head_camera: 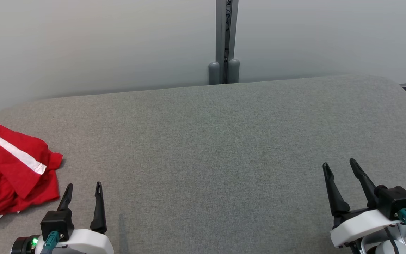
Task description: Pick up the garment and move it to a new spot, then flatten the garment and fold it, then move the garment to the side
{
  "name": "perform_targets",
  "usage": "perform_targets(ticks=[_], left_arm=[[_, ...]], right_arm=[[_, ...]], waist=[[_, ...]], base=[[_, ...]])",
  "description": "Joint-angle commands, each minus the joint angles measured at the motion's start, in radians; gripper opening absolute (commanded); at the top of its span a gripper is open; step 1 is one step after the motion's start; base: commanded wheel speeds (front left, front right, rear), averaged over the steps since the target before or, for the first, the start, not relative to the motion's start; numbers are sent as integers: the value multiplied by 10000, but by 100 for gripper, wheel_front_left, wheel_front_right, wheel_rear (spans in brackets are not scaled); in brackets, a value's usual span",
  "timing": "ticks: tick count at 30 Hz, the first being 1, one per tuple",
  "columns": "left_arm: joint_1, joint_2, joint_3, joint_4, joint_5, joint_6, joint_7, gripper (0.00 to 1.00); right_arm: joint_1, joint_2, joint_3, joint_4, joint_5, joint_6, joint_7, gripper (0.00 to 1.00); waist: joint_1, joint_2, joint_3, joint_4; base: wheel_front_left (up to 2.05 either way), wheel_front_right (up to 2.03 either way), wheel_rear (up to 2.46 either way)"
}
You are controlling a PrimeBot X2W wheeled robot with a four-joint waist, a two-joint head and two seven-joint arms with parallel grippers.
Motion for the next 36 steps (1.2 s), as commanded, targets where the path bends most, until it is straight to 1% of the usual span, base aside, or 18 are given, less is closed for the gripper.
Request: perform_targets(ticks=[1,3,9,16,23,26,27,29,35,36], left_arm=[[-25,58,8,20,180,76,-71,100],[-3,59,16,28,333,65,-108,100],[29,59,16,34,267,41,-92,100],[30,56,97,55,197,72,-90,100],[107,53,188,86,204,103,-86,100],[137,55,223,118,213,106,-84,100],[195,56,279,116,233,120,-86,100],[251,56,358,132,249,114,-85,100],[279,52,569,135,173,149,-85,100],[279,52,569,135,173,149,-85,100]], right_arm=[[-73,-41,-14,-27,-161,21,-69,100],[-50,-60,-22,-10,-270,20,-123,100],[24,-10,29,33,-272,20,-114,100],[2,-25,212,7,-204,20,-113,100],[52,8,388,18,-137,17,-113,100],[102,47,431,-2,-85,14,-111,100],[128,61,484,-1,-77,14,-110,100],[144,68,545,-20,-77,14,-108,100],[11,116,663,-23,-43,12,-104,100],[11,116,663,-23,-43,12,-104,100]], waist=[[0,-1,1,6],[0,-1,-2,20],[0,-1,-1,219],[0,-1,53,781],[0,-1,79,1747],[0,-1,84,2279],[0,-1,82,2625],[0,-1,87,2966],[0,-1,162,3859],[0,-1,162,3859]], base=[[0,0,0],[0,0,0],[0,0,0],[0,0,0],[0,0,0],[0,0,0],[0,0,0],[0,0,0],[0,0,0],[0,0,0]])
